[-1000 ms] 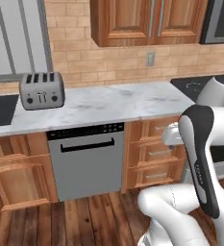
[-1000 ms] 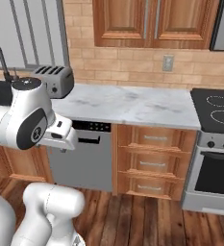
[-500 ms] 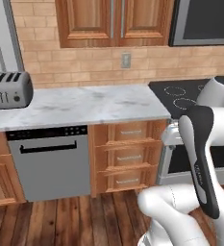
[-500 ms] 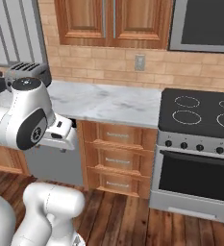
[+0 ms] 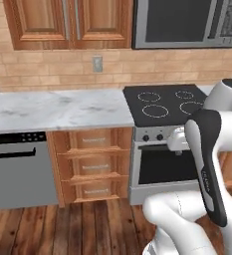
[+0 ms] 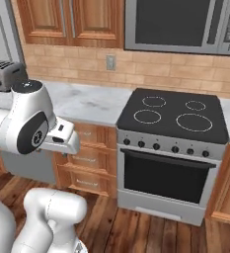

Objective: Navigate to the stove.

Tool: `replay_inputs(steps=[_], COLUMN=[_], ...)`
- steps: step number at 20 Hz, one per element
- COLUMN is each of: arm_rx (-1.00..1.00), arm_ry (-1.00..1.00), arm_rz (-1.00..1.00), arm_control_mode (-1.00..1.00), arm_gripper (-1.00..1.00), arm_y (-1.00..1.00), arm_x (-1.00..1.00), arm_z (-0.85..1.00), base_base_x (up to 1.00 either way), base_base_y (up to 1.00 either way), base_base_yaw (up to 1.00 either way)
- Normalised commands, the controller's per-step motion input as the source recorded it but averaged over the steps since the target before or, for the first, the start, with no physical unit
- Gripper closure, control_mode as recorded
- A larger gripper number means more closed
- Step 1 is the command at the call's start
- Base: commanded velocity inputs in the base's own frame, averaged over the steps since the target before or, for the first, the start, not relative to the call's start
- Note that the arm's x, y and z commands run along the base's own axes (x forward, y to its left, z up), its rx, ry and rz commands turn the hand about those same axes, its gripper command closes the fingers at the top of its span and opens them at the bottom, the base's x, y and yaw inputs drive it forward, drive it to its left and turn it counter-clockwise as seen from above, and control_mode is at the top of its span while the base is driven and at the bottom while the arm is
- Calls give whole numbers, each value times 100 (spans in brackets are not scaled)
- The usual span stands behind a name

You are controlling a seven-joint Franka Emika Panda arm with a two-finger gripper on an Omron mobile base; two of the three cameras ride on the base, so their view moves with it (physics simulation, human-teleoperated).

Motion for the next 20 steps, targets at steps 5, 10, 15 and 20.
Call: replay_inputs(steps=[5,10,15,20], arm_rx=[0,0,0,0], arm_ry=[0,0,0,0], arm_rz=[0,0,0,0], arm_control_mode=[100,100,100,100], arm_gripper=[-100,-100,-100,-100], arm_y=[0,0,0,0], arm_x=[0,0,0,0], arm_z=[0,0,0,0], base_base_x=[87,100,100,100], base_base_y=[-100,-100,-43,4], base_base_yaw=[11,3,-1,-12])
